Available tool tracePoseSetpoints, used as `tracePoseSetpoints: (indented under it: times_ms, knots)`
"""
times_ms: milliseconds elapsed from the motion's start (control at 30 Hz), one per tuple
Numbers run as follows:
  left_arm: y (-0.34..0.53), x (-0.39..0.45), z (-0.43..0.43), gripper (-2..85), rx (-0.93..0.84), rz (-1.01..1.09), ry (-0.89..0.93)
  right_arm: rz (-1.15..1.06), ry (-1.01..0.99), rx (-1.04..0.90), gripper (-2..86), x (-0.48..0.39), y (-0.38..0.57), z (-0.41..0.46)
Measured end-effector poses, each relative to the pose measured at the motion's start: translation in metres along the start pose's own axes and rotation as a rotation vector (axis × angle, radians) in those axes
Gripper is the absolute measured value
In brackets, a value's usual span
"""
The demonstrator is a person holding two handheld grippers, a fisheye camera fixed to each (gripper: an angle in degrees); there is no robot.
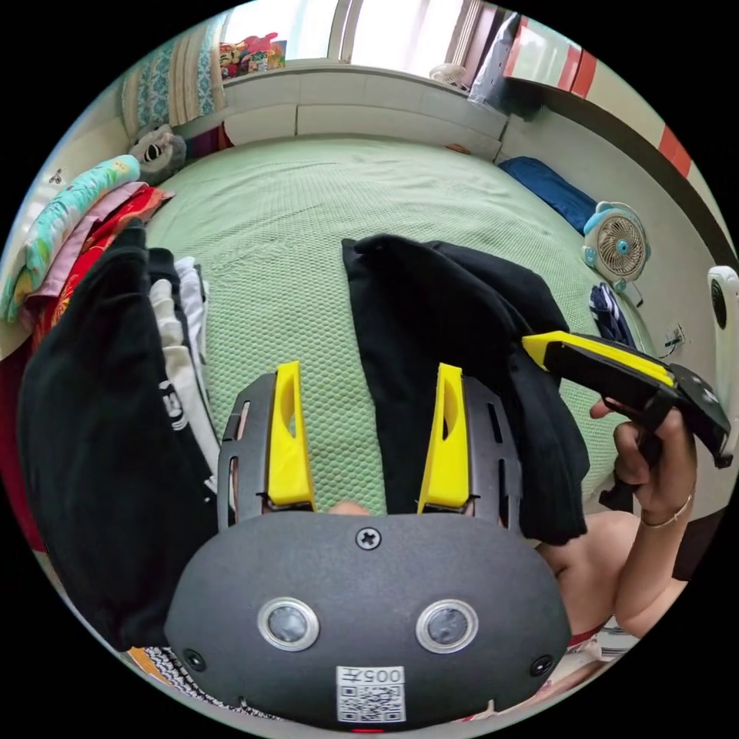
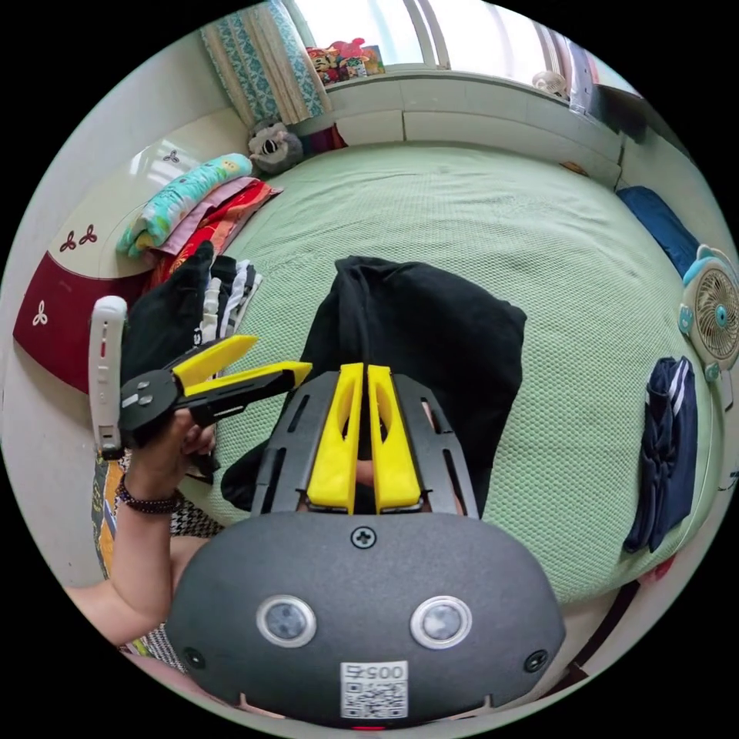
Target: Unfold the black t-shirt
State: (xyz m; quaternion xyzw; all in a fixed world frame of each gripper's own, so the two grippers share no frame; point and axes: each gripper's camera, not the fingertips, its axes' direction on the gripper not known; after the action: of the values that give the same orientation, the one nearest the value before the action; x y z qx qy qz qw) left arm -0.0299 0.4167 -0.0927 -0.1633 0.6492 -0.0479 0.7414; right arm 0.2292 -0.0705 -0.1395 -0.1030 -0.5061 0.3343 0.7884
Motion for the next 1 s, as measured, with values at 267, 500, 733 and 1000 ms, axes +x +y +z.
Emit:
tracePoseSetpoints:
  times_ms: [267, 500, 733, 1000]
  knots:
    - [-0.022, 0.018, 0.040, 20.1, -0.033, -0.007, 0.065, 0.008, -0.054, -0.015, -1.6, 0.026, 0.006, -0.008]
    - [-0.037, 0.029, 0.071, 17.2, -0.091, 0.005, -0.057, 0.002, -0.042, -0.037, -1.6, 0.049, 0.012, -0.009]
    - [-0.046, 0.026, 0.083, 17.2, -0.097, -0.028, -0.047, -0.010, -0.110, -0.067, -1.4, 0.060, 0.018, -0.008]
    - [-0.057, 0.026, 0.081, 10.4, -0.116, -0.027, -0.013, -0.012, -0.203, 0.006, 5.8, 0.072, 0.019, -0.023]
